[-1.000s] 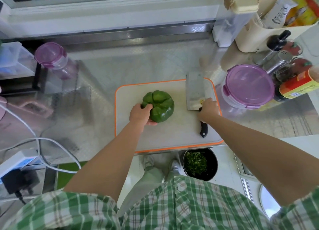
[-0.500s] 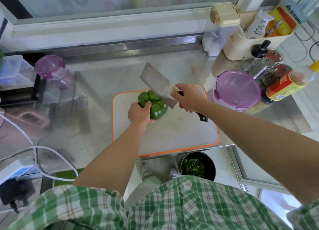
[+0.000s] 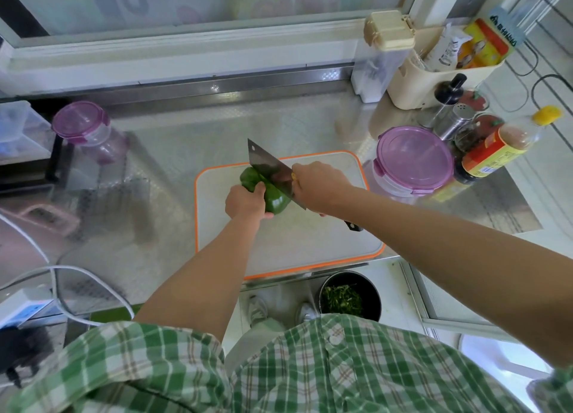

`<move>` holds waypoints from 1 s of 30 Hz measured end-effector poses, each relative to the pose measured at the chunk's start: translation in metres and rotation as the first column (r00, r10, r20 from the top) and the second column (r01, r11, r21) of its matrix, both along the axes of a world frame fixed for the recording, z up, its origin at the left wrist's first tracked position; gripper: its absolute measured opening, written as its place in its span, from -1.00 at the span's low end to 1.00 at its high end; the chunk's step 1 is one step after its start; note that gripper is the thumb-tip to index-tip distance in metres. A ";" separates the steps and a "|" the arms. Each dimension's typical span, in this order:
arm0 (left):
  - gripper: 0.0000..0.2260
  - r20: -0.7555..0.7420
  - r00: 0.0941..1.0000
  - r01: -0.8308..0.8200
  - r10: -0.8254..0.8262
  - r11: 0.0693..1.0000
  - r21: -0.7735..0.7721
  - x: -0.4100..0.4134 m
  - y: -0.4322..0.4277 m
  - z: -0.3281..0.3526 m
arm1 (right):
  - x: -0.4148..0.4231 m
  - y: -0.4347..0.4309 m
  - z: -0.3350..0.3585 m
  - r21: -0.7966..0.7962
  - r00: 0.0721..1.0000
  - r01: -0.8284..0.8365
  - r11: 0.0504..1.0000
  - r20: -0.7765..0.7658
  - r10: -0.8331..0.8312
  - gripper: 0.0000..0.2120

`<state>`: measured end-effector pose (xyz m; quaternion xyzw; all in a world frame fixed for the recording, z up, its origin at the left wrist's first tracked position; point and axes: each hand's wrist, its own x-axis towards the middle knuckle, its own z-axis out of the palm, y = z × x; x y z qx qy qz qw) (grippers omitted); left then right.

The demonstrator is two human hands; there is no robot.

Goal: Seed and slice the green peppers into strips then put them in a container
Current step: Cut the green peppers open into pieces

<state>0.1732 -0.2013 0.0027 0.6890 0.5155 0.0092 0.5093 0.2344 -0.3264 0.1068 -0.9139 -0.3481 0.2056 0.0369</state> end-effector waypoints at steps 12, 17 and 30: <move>-0.76 -0.109 0.990 0.102 -0.085 0.980 0.168 0.015 0.004 -0.006 | 0.001 0.030 -0.004 -0.059 0.999 0.036 0.998 0.022 -0.034 -0.77; -0.76 -0.168 0.980 0.147 -0.108 0.960 0.237 0.020 0.005 -0.003 | -0.003 0.030 0.008 -0.086 0.999 0.033 0.996 0.000 -0.033 -0.84; -0.69 -0.194 0.974 0.178 -0.120 0.930 0.321 0.027 0.009 -0.025 | -0.001 0.026 0.014 -0.153 0.999 0.002 0.988 -0.048 -0.010 -0.73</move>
